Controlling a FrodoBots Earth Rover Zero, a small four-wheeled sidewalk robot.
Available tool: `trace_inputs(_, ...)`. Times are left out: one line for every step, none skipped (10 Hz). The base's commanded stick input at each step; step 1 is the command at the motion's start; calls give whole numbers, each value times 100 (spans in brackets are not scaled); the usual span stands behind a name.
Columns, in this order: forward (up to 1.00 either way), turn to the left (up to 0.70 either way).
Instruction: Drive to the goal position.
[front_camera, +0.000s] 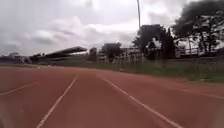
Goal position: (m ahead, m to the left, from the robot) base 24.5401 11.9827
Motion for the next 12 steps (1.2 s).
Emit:
trace_inputs(70,0)
trace_inputs(70,0)
trace_inputs(70,0)
trace_inputs(70,0)
trace_inputs(70,0)
trace_inputs(70,0)
trace_inputs(70,0)
trace_inputs(70,0)
trace_inputs(70,0)
trace_inputs(70,0)
trace_inputs(70,0)
trace_inputs(70,0)
